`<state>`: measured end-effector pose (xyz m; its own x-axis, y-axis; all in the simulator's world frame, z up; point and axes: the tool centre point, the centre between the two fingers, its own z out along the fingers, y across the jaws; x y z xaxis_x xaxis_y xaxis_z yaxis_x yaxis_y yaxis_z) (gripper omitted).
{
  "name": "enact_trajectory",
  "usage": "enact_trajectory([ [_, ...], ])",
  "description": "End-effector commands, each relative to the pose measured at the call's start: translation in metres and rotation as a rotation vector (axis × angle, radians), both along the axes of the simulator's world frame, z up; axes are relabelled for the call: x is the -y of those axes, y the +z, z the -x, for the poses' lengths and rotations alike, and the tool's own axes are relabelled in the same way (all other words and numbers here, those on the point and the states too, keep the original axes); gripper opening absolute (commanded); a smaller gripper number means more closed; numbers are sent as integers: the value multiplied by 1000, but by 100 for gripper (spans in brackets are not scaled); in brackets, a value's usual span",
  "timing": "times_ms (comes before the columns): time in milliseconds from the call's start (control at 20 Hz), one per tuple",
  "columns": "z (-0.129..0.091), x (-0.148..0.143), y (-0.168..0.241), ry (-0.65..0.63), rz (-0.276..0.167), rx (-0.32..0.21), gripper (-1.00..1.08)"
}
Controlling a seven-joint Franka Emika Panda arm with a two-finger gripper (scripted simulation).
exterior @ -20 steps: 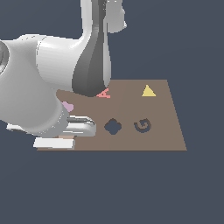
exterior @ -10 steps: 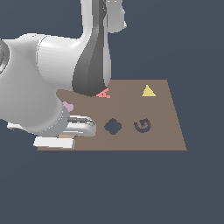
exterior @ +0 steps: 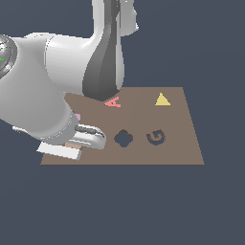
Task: Insert a designated object into the corresponding slot on a board.
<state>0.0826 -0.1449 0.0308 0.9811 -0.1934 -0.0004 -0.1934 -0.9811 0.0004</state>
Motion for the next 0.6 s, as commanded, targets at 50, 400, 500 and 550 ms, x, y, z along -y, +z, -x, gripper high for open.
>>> enact_trajectory([
  [50,6,-3,1,-80,0,1,-100],
  [400,22,-12,2,-292,0,1,-100],
  [500,27,-16,2,-364,0,1,-100],
  [550,29,-18,2,-402,0,1,-100],
])
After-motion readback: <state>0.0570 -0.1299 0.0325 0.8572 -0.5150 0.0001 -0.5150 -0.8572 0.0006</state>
